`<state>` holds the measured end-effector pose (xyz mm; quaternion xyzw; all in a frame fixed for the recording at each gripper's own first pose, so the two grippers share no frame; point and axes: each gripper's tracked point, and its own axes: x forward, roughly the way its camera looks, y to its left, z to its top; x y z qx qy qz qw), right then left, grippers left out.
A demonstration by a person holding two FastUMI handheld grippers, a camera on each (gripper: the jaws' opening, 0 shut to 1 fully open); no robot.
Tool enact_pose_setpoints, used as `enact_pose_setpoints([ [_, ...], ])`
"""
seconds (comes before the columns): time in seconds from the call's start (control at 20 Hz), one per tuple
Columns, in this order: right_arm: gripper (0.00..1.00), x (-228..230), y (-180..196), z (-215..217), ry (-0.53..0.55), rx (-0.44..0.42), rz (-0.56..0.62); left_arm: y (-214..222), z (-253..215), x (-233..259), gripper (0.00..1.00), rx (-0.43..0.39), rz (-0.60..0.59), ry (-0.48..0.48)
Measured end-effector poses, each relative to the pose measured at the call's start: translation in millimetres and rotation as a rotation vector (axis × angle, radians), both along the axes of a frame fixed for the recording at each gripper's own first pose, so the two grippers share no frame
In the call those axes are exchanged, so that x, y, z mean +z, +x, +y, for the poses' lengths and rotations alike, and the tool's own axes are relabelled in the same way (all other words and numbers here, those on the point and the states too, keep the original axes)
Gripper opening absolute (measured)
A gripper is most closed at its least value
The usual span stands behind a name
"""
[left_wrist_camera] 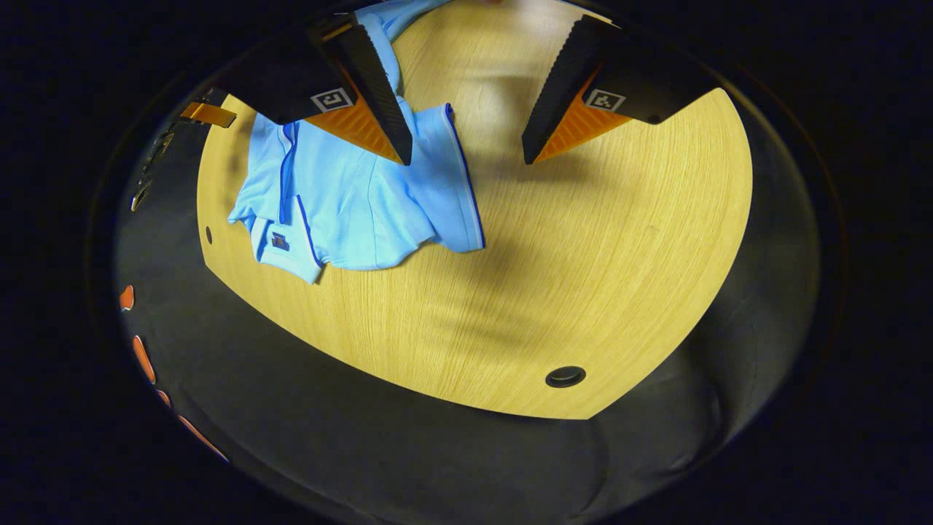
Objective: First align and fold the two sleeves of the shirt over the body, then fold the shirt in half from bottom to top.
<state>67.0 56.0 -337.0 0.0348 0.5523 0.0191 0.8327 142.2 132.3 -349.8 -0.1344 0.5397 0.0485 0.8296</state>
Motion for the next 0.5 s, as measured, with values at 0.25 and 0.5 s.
enact_pose_setpoints([
  [0.25,0.99,-8,-6,-16,0.009,-0.028,0.03,1,-5,-18,0.99,0.005,0.056,0.017],
  [0.5,0.99,-11,-9,-17,0.022,-0.037,0.046,-3,-9,-30,0.99,0.037,0.108,0.014],
])
